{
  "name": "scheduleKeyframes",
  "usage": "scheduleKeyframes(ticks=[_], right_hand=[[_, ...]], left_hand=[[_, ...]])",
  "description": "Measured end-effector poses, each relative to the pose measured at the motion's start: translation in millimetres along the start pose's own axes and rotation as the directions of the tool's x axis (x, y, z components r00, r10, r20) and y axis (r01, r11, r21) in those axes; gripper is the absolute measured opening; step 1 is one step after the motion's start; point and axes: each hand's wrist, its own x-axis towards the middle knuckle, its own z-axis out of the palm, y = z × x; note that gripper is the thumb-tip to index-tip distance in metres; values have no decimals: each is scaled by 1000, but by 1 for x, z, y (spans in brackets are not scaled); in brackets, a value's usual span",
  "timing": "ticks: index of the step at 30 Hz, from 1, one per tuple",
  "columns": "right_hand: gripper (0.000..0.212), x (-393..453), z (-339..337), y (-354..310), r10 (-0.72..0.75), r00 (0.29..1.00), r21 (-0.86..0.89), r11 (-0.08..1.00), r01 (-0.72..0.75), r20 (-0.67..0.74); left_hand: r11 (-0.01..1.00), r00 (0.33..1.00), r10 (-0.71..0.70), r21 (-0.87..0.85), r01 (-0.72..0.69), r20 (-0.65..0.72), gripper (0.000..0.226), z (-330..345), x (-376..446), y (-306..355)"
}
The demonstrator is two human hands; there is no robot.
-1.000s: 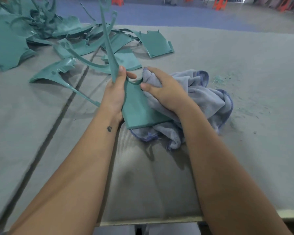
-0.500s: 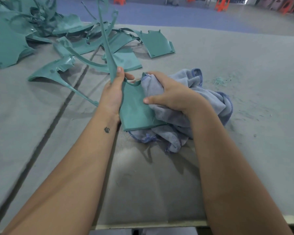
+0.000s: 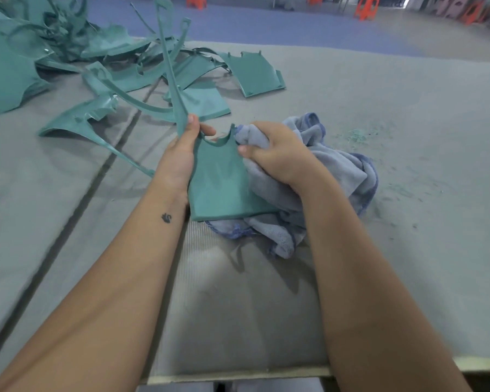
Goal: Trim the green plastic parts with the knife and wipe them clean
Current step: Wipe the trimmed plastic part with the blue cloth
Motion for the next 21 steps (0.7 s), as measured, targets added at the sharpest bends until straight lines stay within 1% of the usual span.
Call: scheduleKeyframes(ticks=[1, 2, 3, 4, 5, 6, 7, 8, 9, 10, 11, 12, 13, 15, 16, 17, 18, 20, 21], right_hand=[[26, 1, 3, 0, -14, 998, -68, 998, 10, -56], [31, 2, 7, 0, -26, 995, -144, 990, 12, -92], [31, 2, 9, 0, -39, 992, -194, 981, 16, -119], [31, -1, 10, -1, -48, 992, -188, 982, 25, -120], [31, -3, 9, -2, -33, 994, -108, 994, 21, -108], [31, -7, 5, -5, 18, 994, 59, 998, -12, -103], [31, -12, -1, -9, 84, 988, 274, 961, -45, -131], [27, -12, -8, -10, 142, 963, 458, 889, -23, -227], [22, -11, -16, -7, 198, 898, 541, 839, 52, -394], [17, -9, -25, -3, 239, 789, 492, 866, 90, -566], [13, -7, -34, 4, 262, 679, 395, 918, 45, -686], [10, -7, -41, 13, 289, 617, 315, 946, -69, -732], [10, -7, -45, 22, 357, 634, 291, 933, -211, -686], [30, -10, -45, 36, 528, 722, 243, 849, -470, -447], [36, -12, -43, 41, 555, 739, 190, 829, -525, -381], [38, -12, -42, 44, 534, 748, 150, 840, -521, -395], [39, -12, -42, 44, 479, 752, 136, 871, -472, -452], [39, -9, -43, 42, 362, 720, 122, 923, -364, -593], [41, -7, -45, 42, 316, 703, 112, 941, -320, -638]], left_hand=[[1000, 1000, -2, 6, 2, -1, 41, 0, 0, 0], [1000, 1000, -1, 11, 1, -6, 41, 1, 1, 1], [1000, 1000, 0, 16, 0, -11, 41, 1, 1, 1], [1000, 1000, -2, 14, 2, -9, 42, 0, 2, 1], [1000, 1000, -8, 4, 8, 0, 44, 0, 1, 1], [1000, 1000, -16, -11, 16, 13, 48, 0, 1, 1], [999, 999, -26, -20, 27, 23, 51, -1, 0, 2], [999, 999, -34, -24, 35, 30, 51, -2, 0, 2], [999, 999, -38, -26, 39, 34, 50, -3, 0, 3], [999, 999, -38, -29, 39, 37, 47, -4, -1, 4], [999, 998, -42, -28, 43, 37, 45, -4, -1, 4], [999, 998, -48, -24, 49, 31, 45, -4, -1, 4], [998, 998, -53, -16, 53, 18, 45, -4, -1, 5], [998, 998, -43, -39, 41, -47, 41, -5, 1, 10], [996, 996, -35, -87, 27, -86, 40, -7, 2, 13], [990, 991, -13, -142, -7, -137, 43, -10, 4, 16], [982, 978, 31, -174, -68, -207, 45, -14, 6, 19], [963, 917, 140, -164, -214, -374, 42, -21, 8, 22], [952, 890, 170, -164, -260, -422, 41, -24, 8, 22]])
